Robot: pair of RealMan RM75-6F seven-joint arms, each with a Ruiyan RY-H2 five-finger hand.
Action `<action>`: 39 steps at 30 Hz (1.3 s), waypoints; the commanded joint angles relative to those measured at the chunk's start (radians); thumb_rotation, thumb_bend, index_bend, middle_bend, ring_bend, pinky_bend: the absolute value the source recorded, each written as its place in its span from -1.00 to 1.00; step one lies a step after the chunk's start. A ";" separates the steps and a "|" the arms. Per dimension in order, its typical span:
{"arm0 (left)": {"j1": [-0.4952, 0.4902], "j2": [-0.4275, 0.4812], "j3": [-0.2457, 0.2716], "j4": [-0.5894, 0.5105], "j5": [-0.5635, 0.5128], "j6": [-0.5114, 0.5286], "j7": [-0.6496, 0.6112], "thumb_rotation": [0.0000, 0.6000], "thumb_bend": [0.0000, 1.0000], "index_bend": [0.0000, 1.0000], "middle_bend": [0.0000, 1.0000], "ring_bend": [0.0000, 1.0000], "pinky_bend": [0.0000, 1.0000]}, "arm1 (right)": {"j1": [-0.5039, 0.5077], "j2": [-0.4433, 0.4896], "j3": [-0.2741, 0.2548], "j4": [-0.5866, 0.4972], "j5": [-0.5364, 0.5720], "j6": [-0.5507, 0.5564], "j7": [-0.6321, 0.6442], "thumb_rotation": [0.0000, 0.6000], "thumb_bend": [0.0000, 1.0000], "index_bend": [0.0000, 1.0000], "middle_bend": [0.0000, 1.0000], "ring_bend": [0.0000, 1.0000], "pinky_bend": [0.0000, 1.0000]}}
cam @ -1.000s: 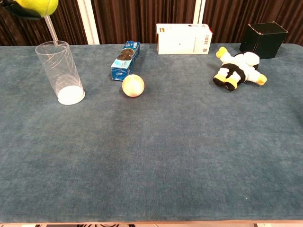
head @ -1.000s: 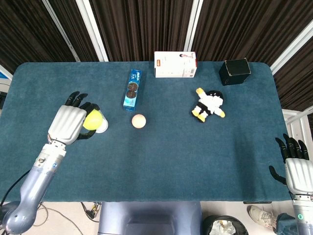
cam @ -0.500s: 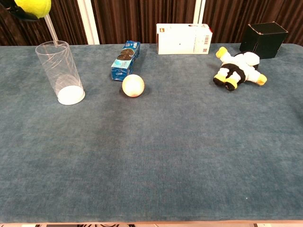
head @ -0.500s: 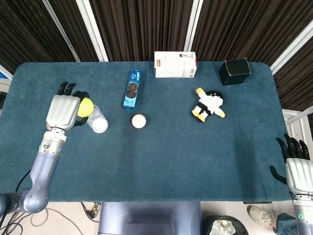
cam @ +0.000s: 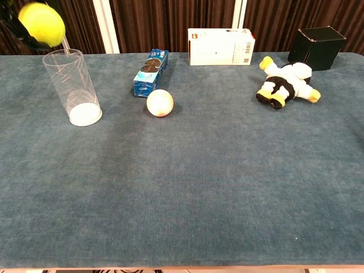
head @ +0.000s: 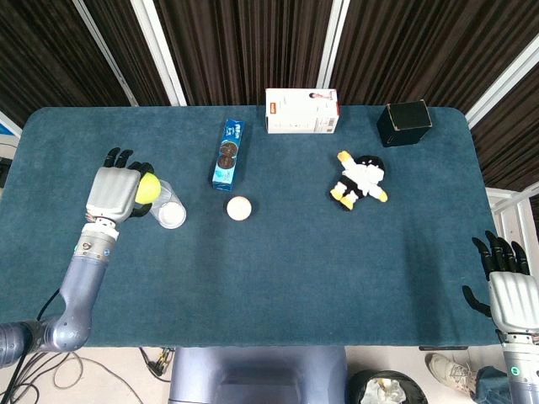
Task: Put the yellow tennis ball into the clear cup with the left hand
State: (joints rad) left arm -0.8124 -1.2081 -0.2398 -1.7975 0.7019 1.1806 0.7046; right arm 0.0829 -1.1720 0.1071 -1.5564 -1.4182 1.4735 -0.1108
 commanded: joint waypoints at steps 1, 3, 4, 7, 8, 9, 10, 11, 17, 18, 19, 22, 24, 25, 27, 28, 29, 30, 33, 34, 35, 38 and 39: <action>-0.005 -0.006 0.009 0.012 -0.005 -0.008 0.008 1.00 -0.49 -0.30 -0.12 -0.80 -0.82 | -0.001 0.001 0.000 0.000 0.001 0.000 0.001 1.00 -0.30 -0.73 -0.93 -0.91 -1.00; -0.008 -0.015 0.016 0.025 -0.011 -0.015 0.011 1.00 -0.49 -0.31 -0.13 -0.80 -0.82 | -0.001 0.002 0.001 0.001 0.003 0.001 0.003 1.00 -0.30 -0.73 -0.93 -0.91 -1.00; -0.009 -0.018 0.016 0.029 -0.012 -0.017 0.010 1.00 -0.49 -0.31 -0.13 -0.80 -0.82 | -0.002 0.002 0.001 0.002 0.003 0.001 0.004 1.00 -0.30 -0.74 -0.93 -0.91 -1.00; -0.014 -0.031 0.021 0.040 -0.014 -0.025 0.008 1.00 -0.50 -0.32 -0.16 -0.80 -0.83 | -0.003 0.003 0.002 0.001 0.002 0.005 0.006 1.00 -0.30 -0.74 -0.93 -0.91 -1.00; -0.016 -0.034 0.023 0.043 -0.013 -0.026 0.010 1.00 -0.51 -0.33 -0.20 -0.80 -0.83 | -0.004 0.004 0.002 0.001 0.001 0.006 0.007 1.00 -0.29 -0.74 -0.93 -0.91 -1.00; -0.017 -0.036 0.025 0.045 -0.013 -0.024 0.014 1.00 -0.52 -0.35 -0.27 -0.81 -0.83 | -0.004 0.004 0.002 0.002 0.001 0.007 0.008 1.00 -0.30 -0.74 -0.93 -0.91 -1.00; -0.019 -0.038 0.027 0.046 -0.011 -0.020 0.020 1.00 -0.53 -0.38 -0.35 -0.83 -0.83 | -0.005 0.005 0.002 0.002 0.001 0.008 0.009 1.00 -0.30 -0.74 -0.93 -0.91 -1.00; -0.020 -0.040 0.028 0.046 -0.013 -0.017 0.025 1.00 -0.55 -0.43 -0.47 -0.87 -0.84 | -0.005 0.005 0.002 0.003 0.002 0.008 0.010 1.00 -0.30 -0.74 -0.93 -0.91 -1.00; -0.029 -0.043 0.037 0.035 -0.026 -0.019 0.047 1.00 -0.65 -0.75 -0.90 -1.00 -0.86 | -0.005 0.008 0.001 0.002 0.002 0.005 0.014 1.00 -0.30 -0.73 -0.93 -0.91 -1.00; -0.030 -0.041 0.038 0.030 -0.031 -0.023 0.049 1.00 -0.65 -0.76 -0.91 -1.00 -0.86 | -0.005 0.009 0.001 0.002 0.001 0.005 0.017 1.00 -0.30 -0.74 -0.93 -0.91 -1.00; -0.032 -0.038 0.038 0.023 -0.037 -0.026 0.051 1.00 -0.65 -0.78 -0.92 -1.00 -0.86 | -0.006 0.010 0.002 0.001 0.001 0.006 0.019 1.00 -0.30 -0.74 -0.93 -0.91 -1.00; -0.037 -0.030 0.038 0.007 -0.040 -0.026 0.057 1.00 -0.65 -0.79 -0.92 -1.00 -0.86 | -0.008 0.012 0.003 0.000 0.002 0.010 0.023 1.00 -0.30 -0.74 -0.93 -0.91 -1.00; -0.036 -0.022 0.034 -0.010 -0.035 -0.019 0.051 1.00 -0.65 -0.79 -0.91 -1.00 -0.86 | -0.009 0.013 0.003 0.000 0.001 0.011 0.025 1.00 -0.30 -0.74 -0.93 -0.91 -1.00; -0.034 -0.017 0.030 -0.021 -0.026 -0.012 0.045 1.00 -0.66 -0.79 -0.91 -1.00 -0.86 | -0.009 0.013 0.002 0.000 0.000 0.012 0.027 1.00 -0.30 -0.74 -0.93 -0.91 -1.00; -0.029 -0.005 0.024 -0.043 -0.008 0.004 0.032 1.00 -0.67 -0.79 -0.89 -1.00 -0.86 | -0.009 0.014 0.002 0.001 -0.001 0.012 0.029 1.00 -0.30 -0.74 -0.93 -0.91 -1.00; -0.023 0.003 0.018 -0.060 0.008 0.020 0.021 1.00 -0.67 -0.80 -0.89 -1.00 -0.86 | -0.009 0.014 0.002 0.001 -0.002 0.012 0.030 1.00 -0.30 -0.74 -0.93 -0.91 -1.00; -0.015 0.012 0.015 -0.078 0.031 0.042 0.012 1.00 -0.68 -0.80 -0.89 -1.00 -0.86 | -0.009 0.015 0.002 0.001 -0.003 0.012 0.031 1.00 -0.30 -0.74 -0.93 -0.91 -1.00; -0.007 0.018 0.015 -0.091 0.049 0.059 0.006 1.00 -0.68 -0.80 -0.89 -1.00 -0.86 | -0.010 0.015 0.002 0.002 -0.002 0.013 0.032 1.00 -0.30 -0.74 -0.93 -0.91 -1.00; 0.044 0.044 0.036 -0.150 0.147 0.152 -0.015 1.00 -0.71 -0.82 -0.91 -1.00 -0.89 | -0.010 0.017 0.003 0.002 -0.002 0.014 0.035 1.00 -0.30 -0.74 -0.93 -0.91 -1.00; 0.072 0.056 0.057 -0.172 0.192 0.198 -0.011 1.00 -0.72 -0.83 -0.93 -1.00 -0.90 | -0.011 0.018 0.003 0.002 -0.003 0.016 0.036 1.00 -0.30 -0.74 -0.93 -0.91 -1.00; 0.092 0.063 0.074 -0.185 0.228 0.230 -0.010 1.00 -0.73 -0.85 -0.94 -1.00 -0.90 | -0.012 0.018 0.002 0.002 -0.003 0.017 0.037 1.00 -0.30 -0.74 -0.93 -0.91 -1.00; 0.260 0.084 0.211 -0.193 0.448 0.409 -0.101 1.00 -0.74 -0.87 -0.97 -1.00 -0.91 | -0.013 0.020 0.001 0.002 -0.010 0.022 0.041 1.00 -0.30 -0.74 -0.93 -0.91 -1.00; 0.314 0.080 0.258 -0.159 0.529 0.452 -0.168 1.00 -0.74 -0.88 -0.97 -1.00 -0.91 | -0.012 0.021 0.001 0.003 -0.014 0.022 0.044 1.00 -0.30 -0.74 -0.93 -0.91 -1.00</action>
State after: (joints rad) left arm -0.6913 -1.1557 -0.1385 -1.9587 0.9890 1.4423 0.6769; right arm 0.0703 -1.1520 0.1088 -1.5539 -1.4296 1.4946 -0.0690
